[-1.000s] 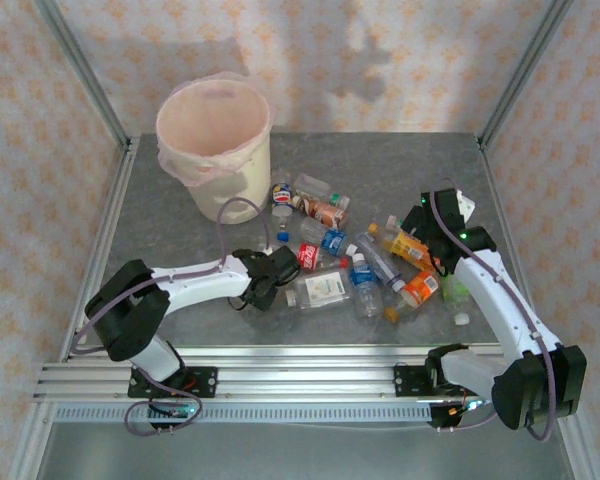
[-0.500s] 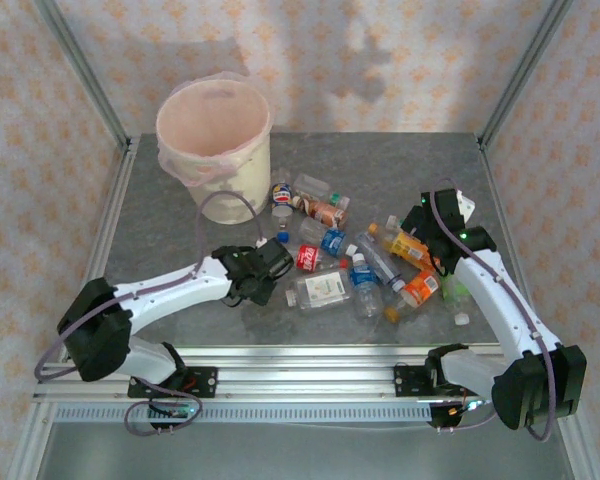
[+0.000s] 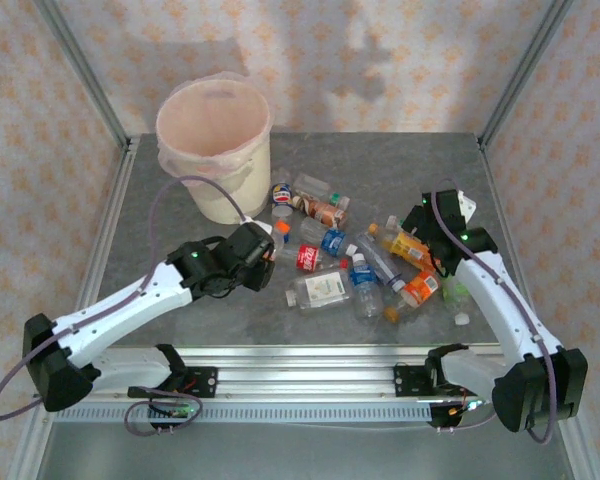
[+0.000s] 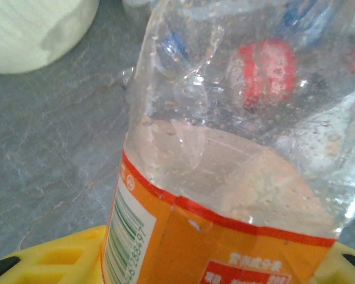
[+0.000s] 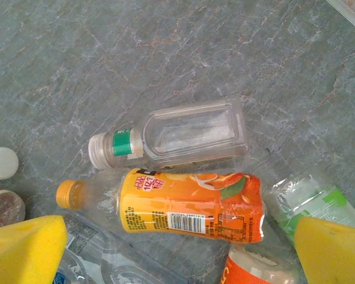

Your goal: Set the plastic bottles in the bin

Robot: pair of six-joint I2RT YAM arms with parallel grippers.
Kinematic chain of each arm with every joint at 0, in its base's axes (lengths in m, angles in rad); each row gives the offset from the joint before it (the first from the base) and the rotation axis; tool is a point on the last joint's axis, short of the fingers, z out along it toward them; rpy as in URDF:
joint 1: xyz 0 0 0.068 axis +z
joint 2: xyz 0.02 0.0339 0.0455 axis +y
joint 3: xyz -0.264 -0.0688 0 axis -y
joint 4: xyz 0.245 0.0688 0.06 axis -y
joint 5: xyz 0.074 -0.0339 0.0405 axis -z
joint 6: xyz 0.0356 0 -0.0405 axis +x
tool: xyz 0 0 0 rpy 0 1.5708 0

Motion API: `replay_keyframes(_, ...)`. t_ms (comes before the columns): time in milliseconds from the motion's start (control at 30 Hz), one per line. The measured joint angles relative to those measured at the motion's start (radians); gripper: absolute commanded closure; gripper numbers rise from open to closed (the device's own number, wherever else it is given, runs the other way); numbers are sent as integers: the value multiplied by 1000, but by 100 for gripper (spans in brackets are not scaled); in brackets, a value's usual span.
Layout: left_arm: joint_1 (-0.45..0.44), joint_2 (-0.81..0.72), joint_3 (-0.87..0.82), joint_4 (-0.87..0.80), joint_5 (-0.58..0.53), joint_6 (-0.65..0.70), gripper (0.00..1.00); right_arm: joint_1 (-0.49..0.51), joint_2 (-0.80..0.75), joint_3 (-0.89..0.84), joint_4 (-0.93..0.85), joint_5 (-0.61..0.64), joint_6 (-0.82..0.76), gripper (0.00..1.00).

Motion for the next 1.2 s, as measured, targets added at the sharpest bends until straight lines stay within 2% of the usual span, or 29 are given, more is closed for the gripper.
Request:
replay_keyframes(267,0,-76,167,9,-52,34,82,0,-22,-15,-1,16,0,1)
replay_keyframes(500,34,-32,370,51,-124,134,82,0,-22,-17,-7,27,0,1)
replay_keyframes(867,246,136,715,70,-131,236,82,0,-22,-17,-19,35,0,1)
replay_keyframes(1200,525,373,1014,38,24,243,82,0,-22,-16,-48,42,0,1)
